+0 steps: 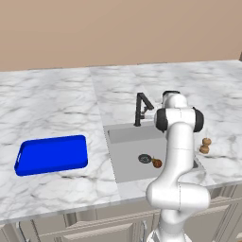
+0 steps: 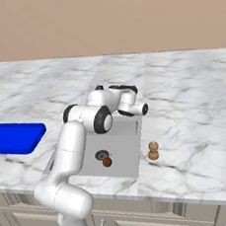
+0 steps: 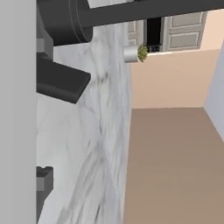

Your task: Pick up all produce items and place them in the sink. Turn on the sink faucet to wash them. Then turn the sink off and put them in the tray.

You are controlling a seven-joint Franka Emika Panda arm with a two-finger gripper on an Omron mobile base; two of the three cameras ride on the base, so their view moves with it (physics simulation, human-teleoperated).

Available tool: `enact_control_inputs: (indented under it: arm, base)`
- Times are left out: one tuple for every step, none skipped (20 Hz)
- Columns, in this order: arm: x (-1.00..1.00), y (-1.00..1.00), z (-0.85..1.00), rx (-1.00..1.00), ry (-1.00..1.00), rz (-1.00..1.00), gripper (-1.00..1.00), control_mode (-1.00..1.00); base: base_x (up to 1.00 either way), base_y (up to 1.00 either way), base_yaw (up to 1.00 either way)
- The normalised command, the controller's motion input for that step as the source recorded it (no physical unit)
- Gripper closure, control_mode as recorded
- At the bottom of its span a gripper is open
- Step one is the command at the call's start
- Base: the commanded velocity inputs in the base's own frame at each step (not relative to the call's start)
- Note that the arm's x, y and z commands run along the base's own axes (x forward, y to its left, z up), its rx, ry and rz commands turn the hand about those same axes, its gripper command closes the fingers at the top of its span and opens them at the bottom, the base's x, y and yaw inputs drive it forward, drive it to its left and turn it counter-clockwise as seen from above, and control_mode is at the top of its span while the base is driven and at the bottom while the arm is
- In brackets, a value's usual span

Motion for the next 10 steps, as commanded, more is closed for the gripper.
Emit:
enact_control_inputs:
  arm:
    - [0.16,-0.32,0.7,0.1,-0.15,0.39,-1.0,-1.0]
    - [0.16,-0.31,0.72,0.1,-0.14,0.38,-1.0,-1.0]
    - [0.15,-0.31,0.7,0.1,-0.14,0.38,-1.0,-1.0]
    - [0.12,-0.26,0.63,0.1,-0.11,0.34,-1.0,-1.0]
    - [0.0,-0.2,0.34,0.12,-0.05,0.22,-1.0,-1.0]
    - [0.0,-0.29,0.09,0.17,0.0,0.15,-1.0,-1.0]
    - [0.0,-0.26,0.12,0.21,0.0,0.08,-1.0,-1.0]
    - [0.0,-0.32,0.33,0.2,-0.03,0.1,-1.0,-1.0]
    - [0.0,-0.3,0.54,0.19,-0.01,0.1,-1.0,-1.0]
    - [0.0,-0.27,0.72,0.18,-0.03,0.1,-1.0,-1.0]
  base:
    - [0.0,0.0,0.0]
    - [0.0,0.0,0.0]
    - [0.0,0.0,0.0]
    - [0.0,0.0,0.0]
    - [0.0,0.0,0.0]
    - [0.0,0.0,0.0]
    - [0.0,0.0,0.0]
    - [0.0,0.0,0.0]
    - [0.0,0.0,0.0]
    - [0.0,0.0,0.0]
